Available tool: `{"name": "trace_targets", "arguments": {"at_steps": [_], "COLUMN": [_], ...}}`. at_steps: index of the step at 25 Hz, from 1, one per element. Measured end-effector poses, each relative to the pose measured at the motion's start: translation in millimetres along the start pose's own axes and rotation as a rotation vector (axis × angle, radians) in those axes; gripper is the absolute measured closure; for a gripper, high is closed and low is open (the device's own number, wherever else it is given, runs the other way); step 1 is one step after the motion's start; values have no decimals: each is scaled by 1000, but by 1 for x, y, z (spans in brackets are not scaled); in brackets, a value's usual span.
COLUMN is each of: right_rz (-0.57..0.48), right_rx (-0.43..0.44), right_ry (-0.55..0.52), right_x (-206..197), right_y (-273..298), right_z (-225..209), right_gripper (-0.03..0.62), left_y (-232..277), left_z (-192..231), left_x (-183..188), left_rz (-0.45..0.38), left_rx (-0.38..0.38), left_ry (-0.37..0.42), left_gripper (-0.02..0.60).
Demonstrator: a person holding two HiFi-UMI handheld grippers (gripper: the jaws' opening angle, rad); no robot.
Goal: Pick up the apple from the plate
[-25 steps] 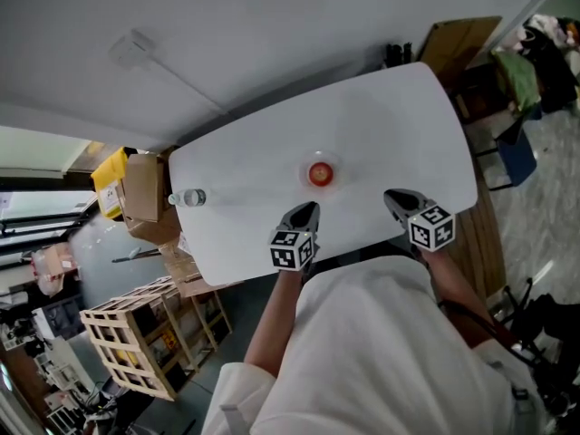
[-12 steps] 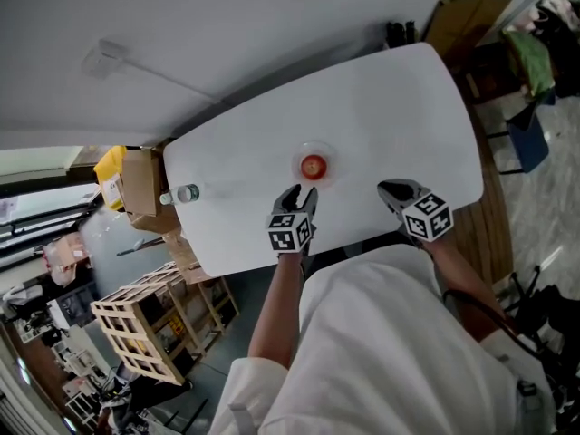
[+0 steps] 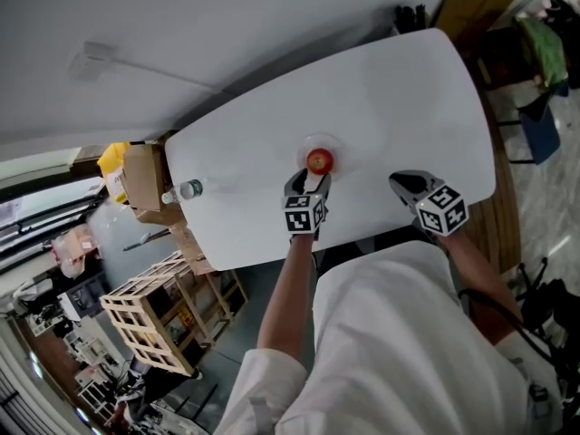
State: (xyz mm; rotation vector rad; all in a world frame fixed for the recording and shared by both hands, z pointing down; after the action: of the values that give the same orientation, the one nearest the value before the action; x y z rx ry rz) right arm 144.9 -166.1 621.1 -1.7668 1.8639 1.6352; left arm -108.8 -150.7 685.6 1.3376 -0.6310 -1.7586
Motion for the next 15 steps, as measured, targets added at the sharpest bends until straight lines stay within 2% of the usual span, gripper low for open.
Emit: {"name": "trace_targets", "arguments": {"at_steps": [4,9,15], "right_rz": [28,50,68], "right_rx": [8,15,23], "right_ry": [0,3,-7], "right_x": [-4,-9,-8], "right_y": [1,-1,1], "right_z": [-6,-8,-15], "right_gripper": [551,551,551], "left_y": [19,38,54], "left_z": [3,7,12], "left_x": [-3,-8,-7], "left_rz": [58,88,98], "left_rx": [58,76,92], "left_ry": [51,11,-28], "left_gripper": [287,233,209]}}
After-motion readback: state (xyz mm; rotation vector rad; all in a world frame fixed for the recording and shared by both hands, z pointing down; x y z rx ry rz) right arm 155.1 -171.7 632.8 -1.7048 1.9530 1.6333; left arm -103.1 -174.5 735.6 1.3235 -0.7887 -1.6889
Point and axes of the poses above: the fingertips, and each gripper's own axes: y forward along the fingers, z to its left, x out of its top, the point moved 6 cm from there along -y, backward along the fingers, and after that the axes turned 6 degrees about -y, right-handed, at the moved point
